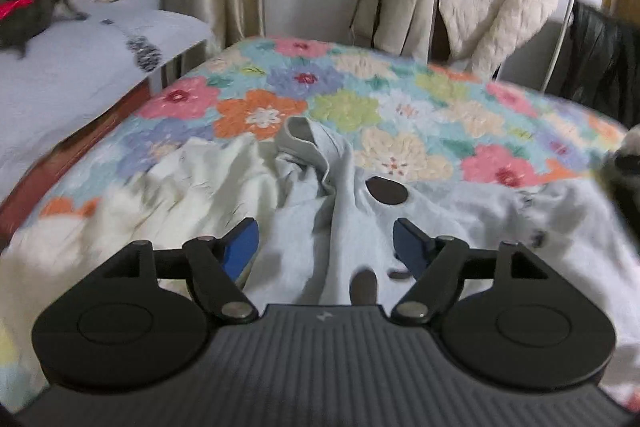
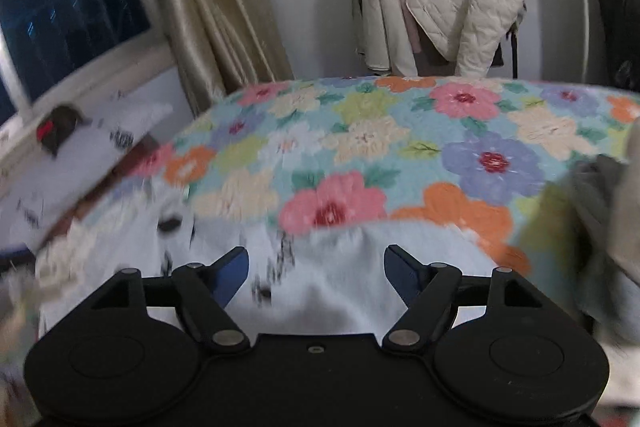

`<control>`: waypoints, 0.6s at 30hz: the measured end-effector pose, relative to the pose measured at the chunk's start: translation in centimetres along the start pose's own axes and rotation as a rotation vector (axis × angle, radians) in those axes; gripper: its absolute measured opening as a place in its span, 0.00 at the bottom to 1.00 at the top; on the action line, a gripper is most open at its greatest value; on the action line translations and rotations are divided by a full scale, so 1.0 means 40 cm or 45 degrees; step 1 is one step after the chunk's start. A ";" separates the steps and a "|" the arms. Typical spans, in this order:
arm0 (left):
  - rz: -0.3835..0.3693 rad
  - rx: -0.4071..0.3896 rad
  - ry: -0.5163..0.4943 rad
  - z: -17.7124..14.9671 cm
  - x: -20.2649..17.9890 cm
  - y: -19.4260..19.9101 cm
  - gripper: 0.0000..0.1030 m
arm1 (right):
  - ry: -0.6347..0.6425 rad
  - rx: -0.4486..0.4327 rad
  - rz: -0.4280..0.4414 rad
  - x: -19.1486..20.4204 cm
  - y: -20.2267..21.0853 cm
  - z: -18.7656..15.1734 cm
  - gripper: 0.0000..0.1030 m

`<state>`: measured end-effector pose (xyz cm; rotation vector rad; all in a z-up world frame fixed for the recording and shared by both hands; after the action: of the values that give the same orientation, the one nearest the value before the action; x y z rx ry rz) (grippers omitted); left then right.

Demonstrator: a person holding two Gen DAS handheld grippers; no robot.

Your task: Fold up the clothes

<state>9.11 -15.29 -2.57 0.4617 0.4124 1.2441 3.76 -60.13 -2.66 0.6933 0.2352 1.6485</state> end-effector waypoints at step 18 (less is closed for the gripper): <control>0.022 0.248 -0.044 0.025 -0.046 -0.463 0.41 | -0.097 0.197 -0.066 -0.210 -0.279 -0.028 0.81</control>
<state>23.96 -21.84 -11.74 0.6526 0.5034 1.2163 12.78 -65.53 -11.94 0.8586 0.3255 1.5622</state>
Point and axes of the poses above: each gripper's, at about its wrist camera, not at the fingertips, and y roughly against the way its jaws point, x to its left, z to its top, the point moved 4 cm from there along -y, roughly the way its jaws point, and after that the axes turned 5 degrees about -x, right-handed, at the moved point
